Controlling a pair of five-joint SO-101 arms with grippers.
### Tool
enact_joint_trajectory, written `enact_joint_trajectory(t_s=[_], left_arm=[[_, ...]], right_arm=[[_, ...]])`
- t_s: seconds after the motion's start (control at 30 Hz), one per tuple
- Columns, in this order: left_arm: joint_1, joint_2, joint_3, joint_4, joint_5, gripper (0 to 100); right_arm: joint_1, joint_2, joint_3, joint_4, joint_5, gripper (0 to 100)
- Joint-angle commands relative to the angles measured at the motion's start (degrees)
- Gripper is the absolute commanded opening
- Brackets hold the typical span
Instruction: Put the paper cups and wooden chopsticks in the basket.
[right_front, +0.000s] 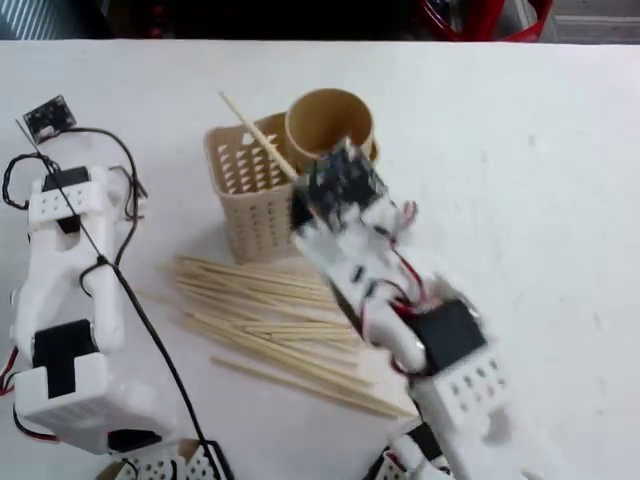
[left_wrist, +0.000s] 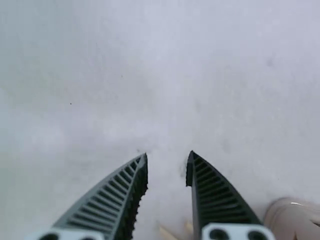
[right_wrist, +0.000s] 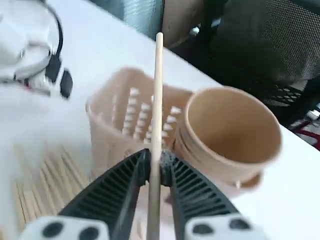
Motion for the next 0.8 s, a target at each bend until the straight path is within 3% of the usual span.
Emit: enact_joint_trajectory(t_s=[0.0, 0.17, 0.23, 0.33, 0.4, 0.53, 0.77], left_arm=[[-0.1, -1.2, -0.3, -1.1, 0.6, 15], [-0.1, -1.2, 0.4, -1.1, 0.6, 15], [-0.1, -1.2, 0.8, -1.1, 0.6, 15], [-0.1, -1.2, 0.8, -1.1, 0.6, 15], [-0.1, -1.2, 0.8, -1.1, 0.6, 15], [-0.1, -1.2, 0.9, -1.1, 0.6, 15], [-0.2, -1.2, 0.9, -1.1, 0.6, 15]], right_arm=[[4.9, -8.9, -4.0, 30.2, 22.0, 1.6], [18.1, -1.5, 0.3, 39.8, 39.5, 1.7], [22.4, 1.5, 2.9, 37.3, 44.7, 1.7], [25.5, 2.9, 6.1, 29.9, 45.8, 1.7], [25.0, 3.5, 8.7, 25.6, 48.1, 1.7], [16.9, 3.6, 16.8, 19.4, 50.4, 1.7], [11.8, 13.2, 20.0, 12.5, 43.1, 1.8]])
